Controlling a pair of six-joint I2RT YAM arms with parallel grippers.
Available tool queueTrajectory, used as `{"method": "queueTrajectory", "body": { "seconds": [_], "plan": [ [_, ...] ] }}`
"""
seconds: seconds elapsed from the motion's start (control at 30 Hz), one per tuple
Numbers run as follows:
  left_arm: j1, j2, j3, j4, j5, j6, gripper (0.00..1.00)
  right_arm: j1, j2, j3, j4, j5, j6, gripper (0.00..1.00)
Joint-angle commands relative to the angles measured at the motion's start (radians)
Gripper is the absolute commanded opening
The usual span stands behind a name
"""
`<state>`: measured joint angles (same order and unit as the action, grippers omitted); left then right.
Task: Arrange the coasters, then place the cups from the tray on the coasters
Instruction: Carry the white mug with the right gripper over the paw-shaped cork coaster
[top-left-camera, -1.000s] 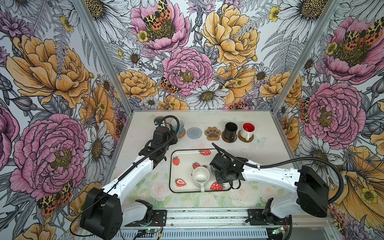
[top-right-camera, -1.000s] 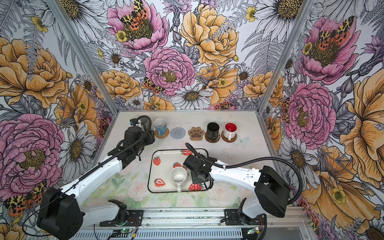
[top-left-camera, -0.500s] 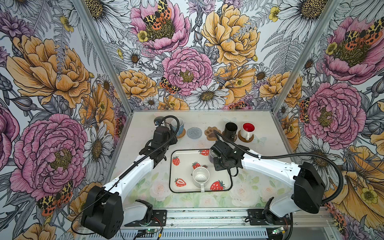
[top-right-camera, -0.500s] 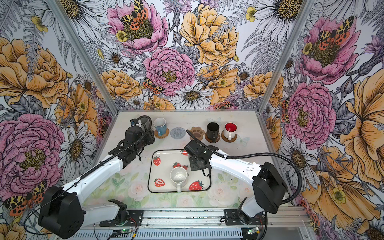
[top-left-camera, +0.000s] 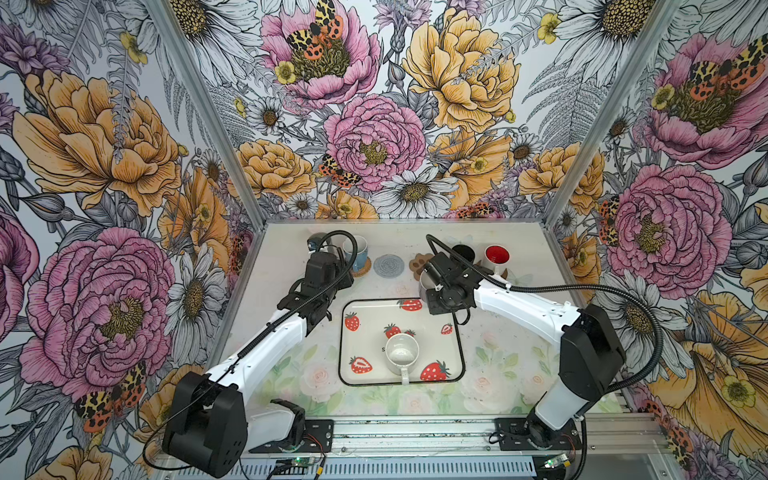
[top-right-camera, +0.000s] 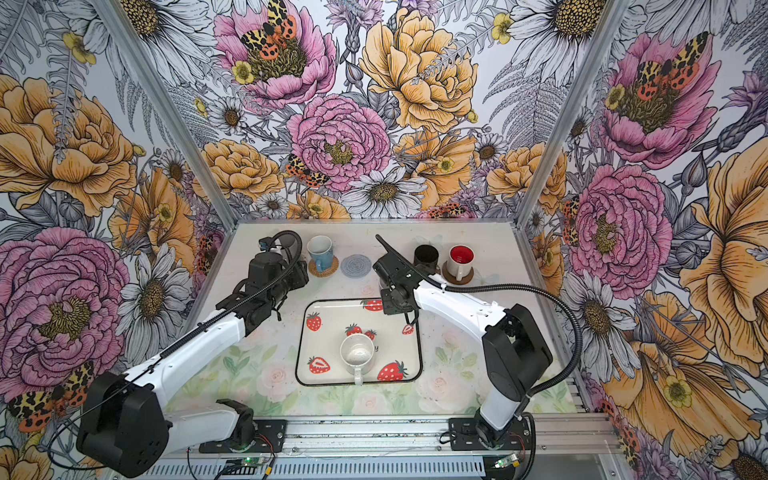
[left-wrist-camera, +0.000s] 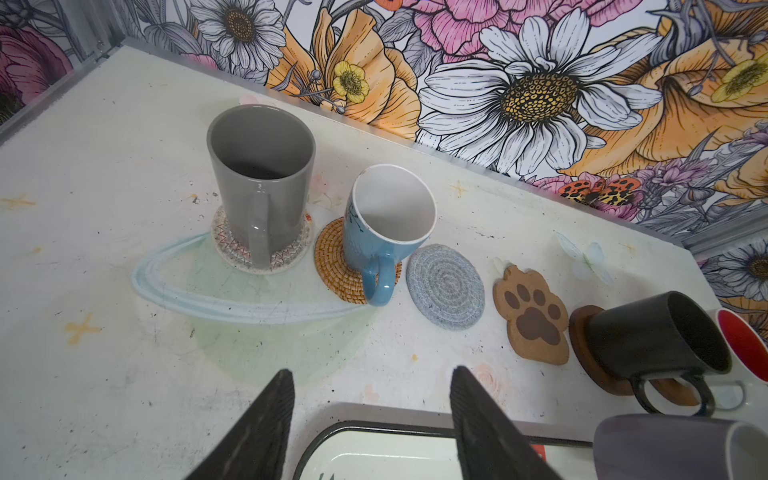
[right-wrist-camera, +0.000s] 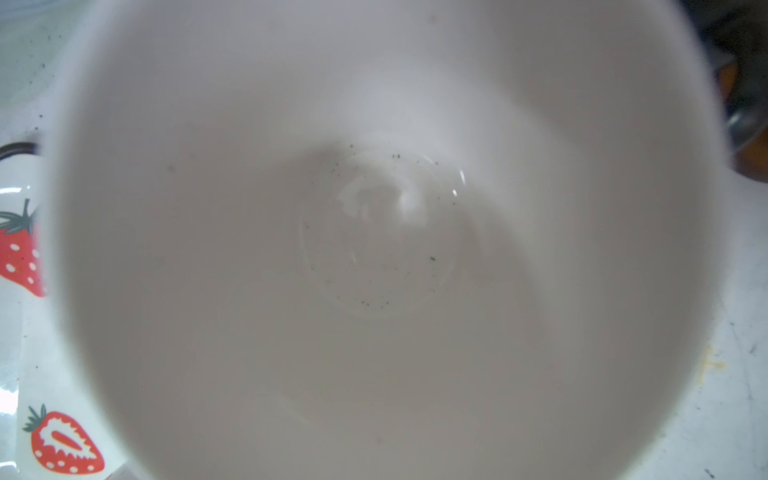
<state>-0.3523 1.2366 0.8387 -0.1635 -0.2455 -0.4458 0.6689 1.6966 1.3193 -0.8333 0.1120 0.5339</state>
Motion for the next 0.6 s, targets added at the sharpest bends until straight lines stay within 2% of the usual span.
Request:
{"method": "queueTrajectory", "body": {
  "seconds": [0.0,0.57],
  "plan": [
    [0.013,-0.026,-0.023,0.043,0.017,0.005,0.62,-0.016,0.026,0.07,0.041,0.026,-0.048,0.0],
    [0.022,-0.035,-0.023,0.035,0.021,0.007,0.62,-0.1,0.171,0.247,0.083,-0.002,-0.098,0.0]
  ]
}}
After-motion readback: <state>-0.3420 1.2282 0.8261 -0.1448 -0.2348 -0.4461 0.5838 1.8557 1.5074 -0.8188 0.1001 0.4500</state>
